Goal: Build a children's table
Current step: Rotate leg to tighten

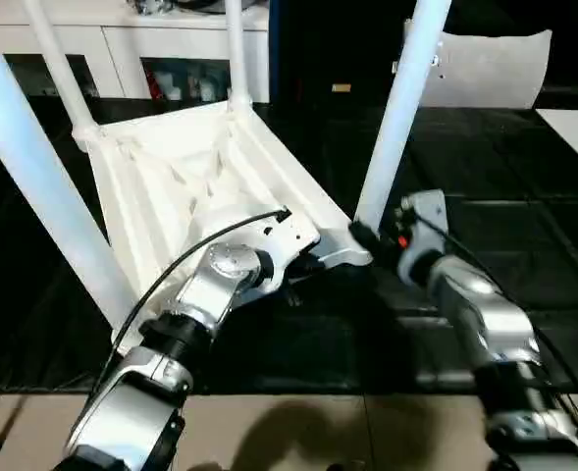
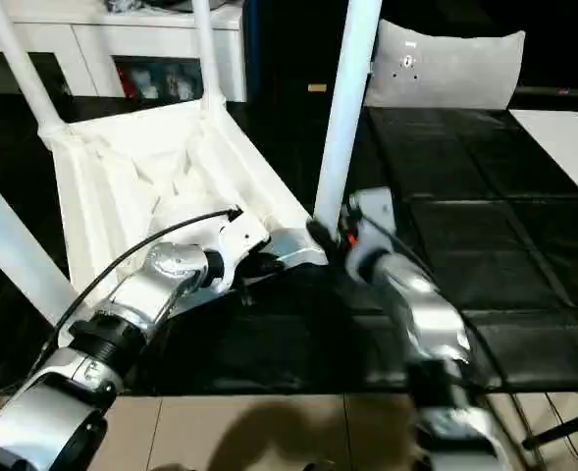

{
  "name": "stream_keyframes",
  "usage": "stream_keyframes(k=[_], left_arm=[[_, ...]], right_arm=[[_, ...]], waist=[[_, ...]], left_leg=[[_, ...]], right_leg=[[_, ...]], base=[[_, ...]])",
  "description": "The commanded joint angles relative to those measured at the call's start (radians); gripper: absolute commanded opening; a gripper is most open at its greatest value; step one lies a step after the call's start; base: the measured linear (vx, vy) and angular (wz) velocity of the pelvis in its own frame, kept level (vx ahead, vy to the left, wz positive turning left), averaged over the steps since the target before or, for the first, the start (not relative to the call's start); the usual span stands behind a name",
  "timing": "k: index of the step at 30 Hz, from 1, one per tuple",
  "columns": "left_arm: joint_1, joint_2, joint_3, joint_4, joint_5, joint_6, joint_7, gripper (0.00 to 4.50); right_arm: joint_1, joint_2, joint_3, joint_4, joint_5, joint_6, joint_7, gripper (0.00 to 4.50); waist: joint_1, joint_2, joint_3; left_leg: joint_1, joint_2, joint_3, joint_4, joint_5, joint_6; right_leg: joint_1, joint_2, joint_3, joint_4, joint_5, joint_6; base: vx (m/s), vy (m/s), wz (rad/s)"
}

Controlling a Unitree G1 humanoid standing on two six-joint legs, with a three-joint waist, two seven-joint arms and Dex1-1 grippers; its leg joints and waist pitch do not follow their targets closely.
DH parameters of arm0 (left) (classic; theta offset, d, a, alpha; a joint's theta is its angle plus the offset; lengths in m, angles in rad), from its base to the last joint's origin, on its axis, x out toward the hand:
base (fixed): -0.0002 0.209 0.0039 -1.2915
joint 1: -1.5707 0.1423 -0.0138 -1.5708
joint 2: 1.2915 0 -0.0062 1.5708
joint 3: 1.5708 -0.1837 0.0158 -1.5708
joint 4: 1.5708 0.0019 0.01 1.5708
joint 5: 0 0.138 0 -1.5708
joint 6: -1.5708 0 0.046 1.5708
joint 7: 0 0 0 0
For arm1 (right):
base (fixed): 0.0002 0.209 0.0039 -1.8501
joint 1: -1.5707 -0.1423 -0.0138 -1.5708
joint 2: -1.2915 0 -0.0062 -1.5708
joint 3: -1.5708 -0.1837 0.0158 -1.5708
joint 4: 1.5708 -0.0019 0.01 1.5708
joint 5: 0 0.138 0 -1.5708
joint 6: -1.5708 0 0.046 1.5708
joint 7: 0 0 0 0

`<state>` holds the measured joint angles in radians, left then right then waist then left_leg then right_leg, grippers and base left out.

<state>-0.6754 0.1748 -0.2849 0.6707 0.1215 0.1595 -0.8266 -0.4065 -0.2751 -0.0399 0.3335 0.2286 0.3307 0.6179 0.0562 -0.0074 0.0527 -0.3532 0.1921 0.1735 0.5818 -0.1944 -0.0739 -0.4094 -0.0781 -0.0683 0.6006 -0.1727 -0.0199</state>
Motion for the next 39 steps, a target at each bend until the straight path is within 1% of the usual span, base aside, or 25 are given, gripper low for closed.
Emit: stream_keyframes(k=[1, 2, 3, 4, 5, 7, 10, 11, 12, 14, 15, 16, 17, 18, 19, 22, 24, 26, 30, 31, 32, 34, 37, 38, 39], left_arm=[[0.024, 0.027, -0.006, -0.022, -0.025, -0.071, -0.086, 0.0], [0.027, 0.041, -0.015, -0.025, -0.026, -0.095, -0.117, 0.0], [0.032, 0.052, -0.023, -0.028, -0.029, -0.126, -0.147, 0.0], [0.038, 0.065, -0.029, -0.034, -0.037, -0.148, -0.183, 0.0], [0.041, 0.091, -0.042, -0.036, -0.043, -0.187, -0.232, 0.0], [0.04, 0.098, -0.046, -0.035, -0.044, -0.197, -0.245, 0.0], [0.041, 0.139, -0.065, -0.036, -0.049, -0.238, -0.332, 0.0], [0.047, 0.164, -0.082, -0.046, -0.052, -0.265, -0.404, 0.0], [0.047, 0.164, -0.082, -0.046, -0.052, -0.265, -0.404, 0.0], [0.052, 0.181, -0.099, -0.06, -0.054, -0.285, -0.462, 0.0], [0.054, 0.187, -0.105, -0.064, -0.054, -0.294, -0.482, 0.0], [0.055, 0.194, -0.116, -0.07, -0.055, -0.308, -0.507, 0.0], [0.056, 0.2, -0.125, -0.076, -0.057, -0.318, -0.529, 0.0], [0.056, 0.202, -0.13, -0.078, -0.057, -0.322, -0.537, 0.0], [0.055, 0.206, -0.143, -0.083, -0.055, -0.333, -0.558, 0.0], [0.046, 0.205, -0.155, -0.076, -0.048, -0.348, -0.571, 0.0], [0.042, 0.199, -0.155, -0.071, -0.046, -0.351, -0.573, 0.0], [0.041, 0.197, -0.156, -0.073, -0.048, -0.354, -0.581, 0.0], [0.044, 0.195, -0.159, -0.074, -0.051, -0.356, -0.585, 0.0], [0.045, 0.196, -0.159, -0.073, -0.051, -0.359, -0.586, 0.0], [0.047, 0.196, -0.159, -0.068, -0.05, -0.357, -0.581, 0.0], [0.048, 0.196, -0.155, -0.064, -0.049, -0.355, -0.575, 0.0], [0.054, 0.189, -0.137, -0.064, -0.047, -0.309, -0.529, 0.0], [0.056, 0.172, -0.119, -0.069, -0.051, -0.254, -0.483, 0.0], [0.058, 0.151, -0.099, -0.08, -0.062, -0.194, -0.439, 0.0]], right_arm=[[0.008, -0.036, 0.0, -0.028, 0.015, -0.027, 0.083, 3.38], [0.014, -0.059, 0.011, -0.03, 0.005, -0.044, 0.112, 3.38], [0.021, -0.078, 0.018, -0.035, 0.002, -0.051, 0.137, 3.53], [0.03, -0.098, 0.021, -0.045, 0.01, -0.048, 0.173, 3.64], [0.043, -0.136, 0.035, -0.057, 0.021, -0.063, 0.24, 3.64], [0.046, -0.148, 0.04, -0.06, 0.024, -0.069, 0.262, 3.64], [0.062, -0.194, 0.073, -0.076, 0.041, -0.092, 0.388, 3.64], [0.078, -0.223, 0.1, -0.103, 0.07, -0.076, 0.485, 3.64], [0.078, -0.223, 0.1, -0.103, 0.07, -0.076, 0.485, 3.64], [0.088, -0.244, 0.121, -0.123, 0.086, -0.057, 0.548, 3.5], [0.091, -0.25, 0.129, -0.13, 0.092, -0.049, 0.569, 3.4], [0.094, -0.258, 0.14, -0.139, 0.1, -0.039, 0.598, 3.4], [0.095, -0.263, 0.147, -0.144, 0.106, -0.028, 0.617, 3.19], [0.095, -0.264, 0.15, -0.146, 0.109, -0.024, 0.626, 3.19], [0.095, -0.269, 0.158, -0.148, 0.115, -0.016, 0.651, 3.08], [0.099, -0.278, 0.168, -0.147, 0.128, -0.01, 0.678, 2.76], [0.1, -0.273, 0.168, -0.134, 0.111, -0.026, 0.667, 2.68], [0.099, -0.27, 0.17, -0.122, 0.109, -0.032, 0.665, 2.4], [0.102, -0.268, 0.168, -0.125, 0.122, -0.011, 0.677, 2.15], [0.104, -0.267, 0.168, -0.128, 0.127, -0.004, 0.679, 2.09], [0.109, -0.267, 0.167, -0.142, 0.143, 0.016, 0.684, 2.06], [0.112, -0.265, 0.166, -0.152, 0.153, 0.028, 0.682, 2.03], [0.118, -0.239, 0.152, -0.17, 0.174, 0.052, 0.647, 2.02], [0.119, -0.208, 0.143, -0.18, 0.171, 0.077, 0.581, 2.02], [0.118, -0.176, 0.14, -0.186, 0.152, 0.095, 0.504, 2.02]], waist=[[0.01, -0.021, -0.064], [0.011, -0.02, -0.064], [0.012, -0.018, -0.064], [0.013, -0.022, -0.065], [0.013, -0.021, -0.065], [0.016, -0.019, -0.065], [0.021, -0.017, -0.067], [0.028, -0.02, -0.067], [0.034, -0.018, -0.067], [0.04, -0.019, -0.067], [0.044, -0.025, -0.066], [0.046, -0.022, -0.066], [0.051, -0.017, -0.066], [0.052, -0.02, -0.065], [0.056, -0.018, -0.065], [0.064, -0.019, -0.064], [0.065, -0.021, -0.063], [0.067, -0.022, -0.064], [0.067, -0.023, -0.065], [0.068, -0.011, -0.065], [0.066, -0.02, -0.065], [0.067, -0.021, -0.067], [0.067, -0.019, -0.066], [0.065, -0.02, -0.065], [0.064, -0.013, -0.06]], left_leg=[[-0.007, 0.025, -0.002, -0.055, -0.124, 0.087], [-0.006, 0.026, -0.003, -0.056, -0.13, 0.085], [-0.007, 0.026, -0.003, -0.057, -0.129, 0.082], [-0.005, 0.028, -0.003, -0.057, -0.128, 0.082], [-0.005, 0.03, -0.004, -0.057, -0.127, 0.083], [-0.003, 0.032, -0.003, -0.056, -0.13, 0.088], [-0.002, 0.034, -0.002, -0.054, -0.119, 0.096], [0.0, 0.035, -0.001, -0.054, -0.12, 0.103], [0.001, 0.036, -0.002, -0.054, -0.121, 0.105], [0.001, 0.039, -0.001, -0.054, -0.114, 0.106], [0.0, 0.039, -0.001, -0.054, -0.113, 0.106], [0.001, 0.041, 0.0, -0.054, -0.115, 0.105], [0.002, 0.043, -0.001, -0.055, -0.122, 0.1], [0.002, 0.043, -0.001, -0.056, -0.126, 0.093], [0.004, 0.044, 0.0, -0.056, -0.138, 0.084], [0.006, 0.043, 0.0, -0.057, -0.147, 0.072], [0.005, 0.042, -0.001, -0.058, -0.152, 0.062], [0.005, 0.041, -0.002, -0.058, -0.15, 0.055], [0.002, 0.04, -0.002, -0.057, -0.141, 0.057], [0.004, 0.04, -0.003, -0.057, -0.142, 0.055], [0.003, 0.039, -0.002, -0.056, -0.139, 0.057], [0.003, 0.04, -0.002, -0.056, -0.132, 0.06], [0.002, 0.039, -0.002, -0.055, -0.135, 0.058], [0.002, 0.039, -0.001, -0.057, -0.143, 0.053], [0.004, 0.039, -0.004, -0.061, -0.161, 0.04]], right_leg=[[0.066, -0.063, 0.044, -0.079, -0.256, -0.161], [0.064, -0.063, 0.043, -0.079, -0.273, -0.157], [0.064, -0.064, 0.043, -0.078, -0.277, -0.158], [0.063, -0.062, 0.042, -0.078, -0.27, -0.158], [0.062, -0.063, 0.043, -0.075, -0.262, -0.163], [0.061, -0.064, 0.044, -0.074, -0.247, -0.172], [0.06, -0.064, 0.044, -0.065, -0.193, -0.2], [0.061, -0.064, 0.044, -0.064, -0.18, -0.209], [0.062, -0.065, 0.044, -0.063, -0.176, -0.212], [0.06, -0.065, 0.044, -0.058, -0.156, -0.22], [0.061, -0.064, 0.043, -0.056, -0.161, -0.22], [0.06, -0.066, 0.043, -0.057, -0.167, -0.218], [0.059, -0.068, 0.044, -0.058, -0.177, -0.218], [0.058, -0.067, 0.044, -0.058, -0.178, -0.219], [0.057, -0.068, 0.045, -0.06, -0.192, -0.217], [0.056, -0.069, 0.045, -0.063, -0.222, -0.207], [0.056, -0.07, 0.045, -0.064, -0.238, -0.199], [0.056, -0.07, 0.045, -0.064, -0.246, -0.191], [0.058, -0.07, 0.045, -0.063, -0.239, -0.185], [0.056, -0.07, 0.045, -0.063, -0.237, -0.187], [0.059, -0.067, 0.045, -0.063, -0.228, -0.187], [0.058, -0.068, 0.044, -0.061, -0.219, -0.19], [0.058, -0.068, 0.044, -0.062, -0.211, -0.195], [0.058, -0.067, 0.044, -0.063, -0.227, -0.192], [0.055, -0.068, 0.045, -0.066, -0.269, -0.183]], base=[[0.0, 0.0, 0.0], [0.0, 0.0, 0.0], [0.0, 0.0, 0.0], [0.0, 0.0, 0.0], [0.0, 0.0, 0.0], [0.0, 0.0, 0.0], [0.0, 0.0, 0.0], [0.0, 0.0, 0.0], [0.0, 0.0, 0.0], [0.0, 0.0, 0.0], [0.0, 0.0, 0.0], [0.0, 0.0, 0.0], [0.0, 0.0, 0.0], [0.0, 0.0, 0.0], [0.0, 0.0, 0.0], [0.0, 0.0, 0.0], [0.0, 0.0, 0.0], [0.0, 0.0, 0.0], [0.0, 0.0, 0.0], [0.0, 0.0, 0.0], [0.0, 0.0, 0.0], [0.0, 0.0, 0.0], [0.0, 0.0, 0.0], [0.0, 0.0, 0.0], [0.0, 0.0, 0.0]])
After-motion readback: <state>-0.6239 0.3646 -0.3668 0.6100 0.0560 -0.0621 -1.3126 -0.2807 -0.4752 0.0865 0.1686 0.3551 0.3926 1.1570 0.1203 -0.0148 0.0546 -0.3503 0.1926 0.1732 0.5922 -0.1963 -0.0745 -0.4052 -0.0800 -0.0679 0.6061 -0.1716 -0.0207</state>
